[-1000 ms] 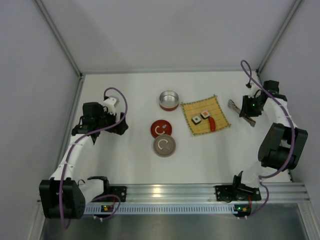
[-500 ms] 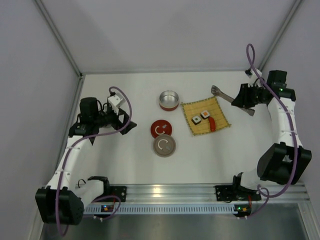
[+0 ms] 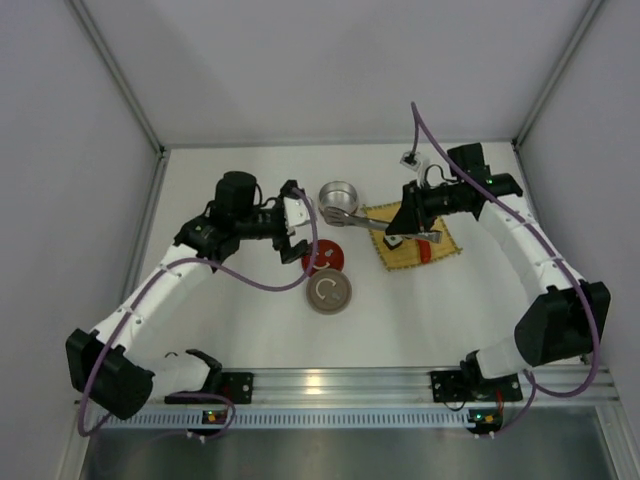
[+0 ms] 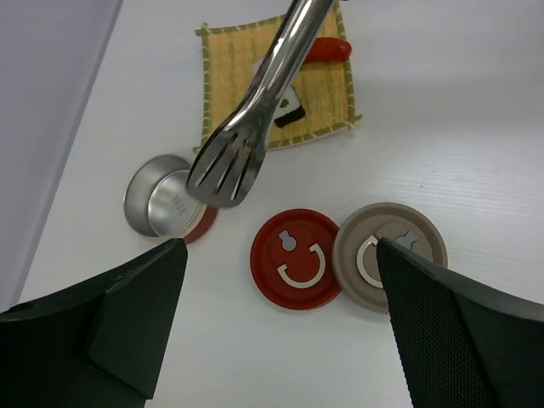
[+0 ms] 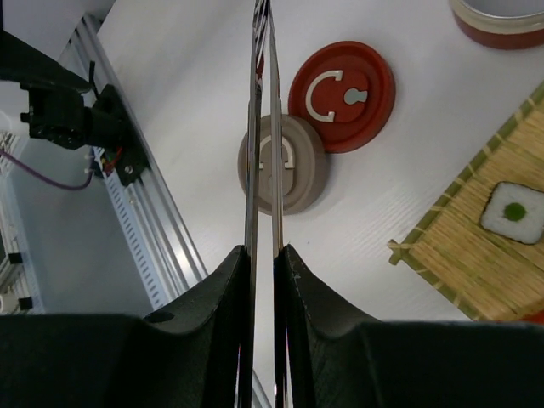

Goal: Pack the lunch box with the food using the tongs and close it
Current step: Pick up the clamp at the center of the board.

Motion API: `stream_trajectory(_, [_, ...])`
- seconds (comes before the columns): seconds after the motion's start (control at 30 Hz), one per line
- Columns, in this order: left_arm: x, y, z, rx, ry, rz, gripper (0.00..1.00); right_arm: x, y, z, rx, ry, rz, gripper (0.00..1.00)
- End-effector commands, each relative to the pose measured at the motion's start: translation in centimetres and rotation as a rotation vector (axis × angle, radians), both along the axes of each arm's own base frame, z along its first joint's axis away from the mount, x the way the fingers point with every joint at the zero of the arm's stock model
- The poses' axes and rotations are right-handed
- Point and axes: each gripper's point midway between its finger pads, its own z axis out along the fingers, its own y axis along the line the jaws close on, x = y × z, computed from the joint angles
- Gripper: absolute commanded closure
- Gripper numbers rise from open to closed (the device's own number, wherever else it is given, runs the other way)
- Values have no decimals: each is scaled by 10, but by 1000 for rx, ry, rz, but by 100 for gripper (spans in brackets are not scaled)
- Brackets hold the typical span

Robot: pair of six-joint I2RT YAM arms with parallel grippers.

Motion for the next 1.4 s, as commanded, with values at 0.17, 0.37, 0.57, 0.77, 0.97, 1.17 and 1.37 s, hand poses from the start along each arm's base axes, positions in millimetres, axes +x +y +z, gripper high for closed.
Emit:
stream_trajectory(0.17, [-11,-52,3,187,-255,-99,2,-24,56,8,88,36,201,81])
stream_trajectory(0.37, [-4,-67,2,216,-273,-82,3,-36,75,9,129,80,252,81])
stream_trajectory(0.57, [-26,-75,-25,268,-214,-168,7,-41,79,21,175,83,277,80])
stream_trajectory(0.77, [-16,-80,-32,271,-196,-106,20,-61,85,29,220,97,342,80])
stream_trajectory(0.97, [-12,-82,-40,314,-177,-81,44,-73,84,31,249,116,379,80])
stream_trajectory(1.17, [-17,-83,-42,324,-180,-103,56,-78,82,28,243,129,390,80])
stream_trajectory(1.37, [-20,-81,-39,325,-188,-119,70,-81,80,17,206,133,397,61])
